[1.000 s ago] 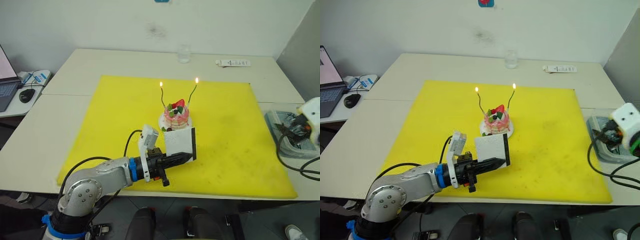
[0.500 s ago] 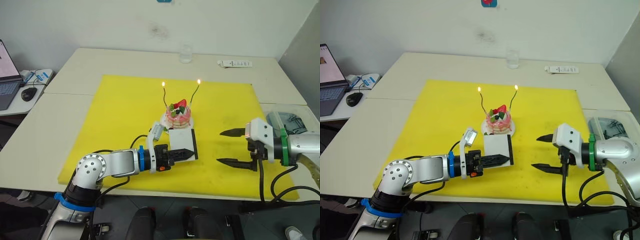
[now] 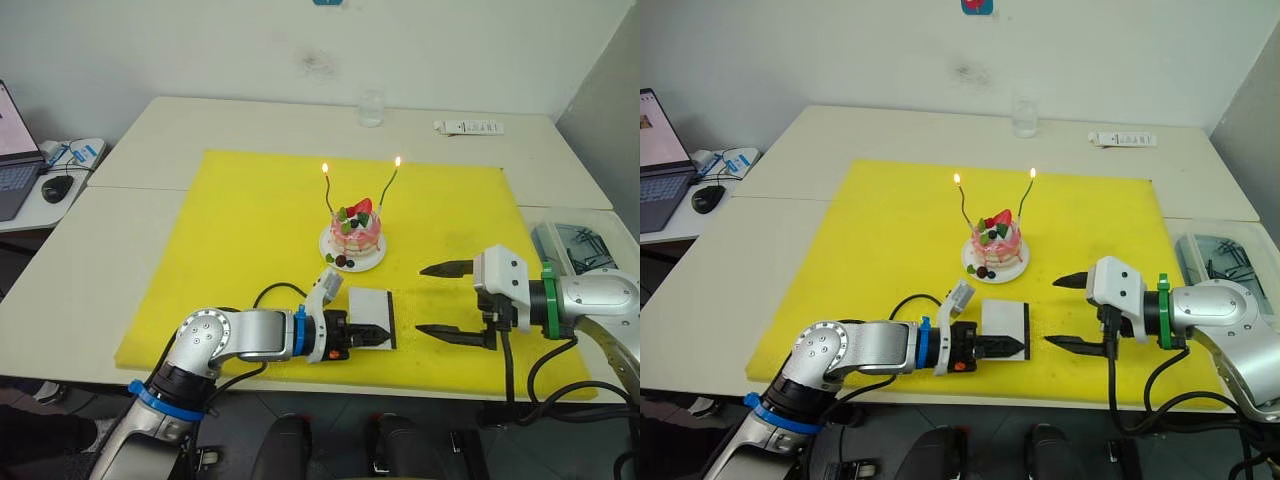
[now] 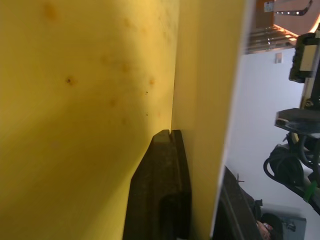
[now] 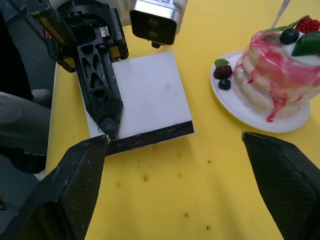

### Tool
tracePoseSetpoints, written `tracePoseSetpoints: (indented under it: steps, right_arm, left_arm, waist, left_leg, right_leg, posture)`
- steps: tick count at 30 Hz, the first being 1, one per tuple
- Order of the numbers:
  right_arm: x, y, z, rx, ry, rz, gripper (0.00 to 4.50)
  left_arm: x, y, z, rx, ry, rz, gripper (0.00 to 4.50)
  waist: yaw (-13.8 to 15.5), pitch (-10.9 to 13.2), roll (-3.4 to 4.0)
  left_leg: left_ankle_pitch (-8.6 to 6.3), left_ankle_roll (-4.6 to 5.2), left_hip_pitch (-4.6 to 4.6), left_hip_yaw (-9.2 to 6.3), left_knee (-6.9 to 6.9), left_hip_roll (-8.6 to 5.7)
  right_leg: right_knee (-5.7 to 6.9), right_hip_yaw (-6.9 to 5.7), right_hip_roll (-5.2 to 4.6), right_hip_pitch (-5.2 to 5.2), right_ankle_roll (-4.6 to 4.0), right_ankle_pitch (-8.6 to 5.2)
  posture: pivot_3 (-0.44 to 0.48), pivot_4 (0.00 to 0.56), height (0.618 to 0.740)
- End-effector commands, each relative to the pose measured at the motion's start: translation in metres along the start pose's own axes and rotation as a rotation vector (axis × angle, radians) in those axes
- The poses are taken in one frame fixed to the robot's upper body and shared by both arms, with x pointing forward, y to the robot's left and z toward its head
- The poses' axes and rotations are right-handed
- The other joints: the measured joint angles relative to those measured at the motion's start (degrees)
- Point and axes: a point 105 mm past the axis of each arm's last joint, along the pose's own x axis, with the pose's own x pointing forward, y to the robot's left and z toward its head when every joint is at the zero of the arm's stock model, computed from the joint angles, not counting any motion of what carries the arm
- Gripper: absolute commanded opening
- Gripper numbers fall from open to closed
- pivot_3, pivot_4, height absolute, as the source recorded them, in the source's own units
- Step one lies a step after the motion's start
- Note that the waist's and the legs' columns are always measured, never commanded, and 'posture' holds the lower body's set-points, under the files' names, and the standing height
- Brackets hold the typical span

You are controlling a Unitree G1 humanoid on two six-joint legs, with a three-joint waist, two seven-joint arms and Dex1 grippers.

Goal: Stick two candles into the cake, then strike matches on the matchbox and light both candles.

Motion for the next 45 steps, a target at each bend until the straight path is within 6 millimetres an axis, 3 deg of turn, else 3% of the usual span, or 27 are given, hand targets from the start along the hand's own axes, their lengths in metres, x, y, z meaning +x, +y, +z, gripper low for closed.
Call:
tracePoseSetpoints:
  steps: [1, 2, 10, 24, 27, 35, 45]
  right_arm:
    - [-0.002, -0.002, 0.007, -0.015, -0.016, -0.024, 4.5]
    - [-0.002, -0.002, 0.006, -0.017, -0.014, -0.024, 4.5]
    - [-0.002, -0.005, 0.004, -0.027, -0.004, -0.021, 4.5]
    - [0.0, -0.015, 0.0, -0.034, -0.005, -0.028, 4.5]
    - [0.0, -0.016, 0.0, -0.036, -0.005, -0.028, 4.5]
    - [0.001, -0.02, 0.0, -0.048, -0.01, -0.035, 4.5]
    - [-0.006, -0.028, -0.009, -0.022, -0.008, -0.064, 4.5]
  left_arm:
    - [0.0, -0.006, 0.004, -0.007, -0.022, -0.022, 1.43]
    - [0.0, -0.006, 0.005, -0.01, -0.029, -0.021, 1.71]
    - [-0.004, -0.004, 0.009, -0.027, -0.076, -0.009, 1.71]
    - [-0.01, -0.003, -0.005, -0.008, -0.071, 0.01, 1.71]
    - [-0.01, -0.005, -0.006, 0.009, -0.058, 0.001, 2.22]
    - [-0.02, -0.003, -0.008, 0.054, -0.038, 0.028, 4.47]
    - [-0.07, 0.018, -0.001, 0.137, -0.073, 0.194, 4.47]
  waist:
    - [0.0, 0.0, 0.0]
    - [0.0, 0.0, 0.0]
    - [0.0, 0.0, 0.0]
    - [0.1, 0.0, 0.0]
    - [0.1, 0.0, 0.0]
    - [0.0, 0.0, 0.0]
    - [-0.3, 0.0, 0.0]
  left_leg:
    - [0.0, 0.0, 0.0, -0.01, 0.0, 0.0]
    - [0.0, 0.0, 0.0, -0.01, 0.0, 0.0]
    - [0.0, 0.0, 0.0, 0.01, 0.01, -0.02]
    - [0.0, 0.0, 0.0, 0.02, 0.0, -0.03]
    - [0.0, 0.0, -0.01, 0.03, 0.0, -0.03]
    - [0.0, 0.0, 0.02, 0.01, 0.0, 0.0]
    - [0.0, 0.0, 0.08, 0.01, -0.07, 0.08]
  right_leg:
    - [0.0, -0.01, 0.0, 0.0, 0.0, 0.0]
    - [0.01, -0.01, 0.0, 0.0, 0.0, 0.0]
    - [0.01, 0.01, 0.0, 0.0, 0.0, 0.0]
    - [-0.01, 0.01, -0.01, 0.0, -0.02, 0.0]
    - [-0.02, 0.02, -0.01, 0.0, -0.01, 0.0]
    - [0.01, 0.01, 0.0, 0.0, -0.03, 0.0]
    - [0.01, 0.0, 0.03, -0.01, -0.11, -0.05]
  posture:
    - [0.0, 0.15, 0.74]
    - [0.0, 0.15, 0.74]
    - [0.0, 0.15, 0.74]
    - [0.0, 0.15, 0.74]
    - [0.0, 0.15, 0.74]
    - [0.0, 0.15, 0.74]
    - [0.0, 0.15, 0.74]
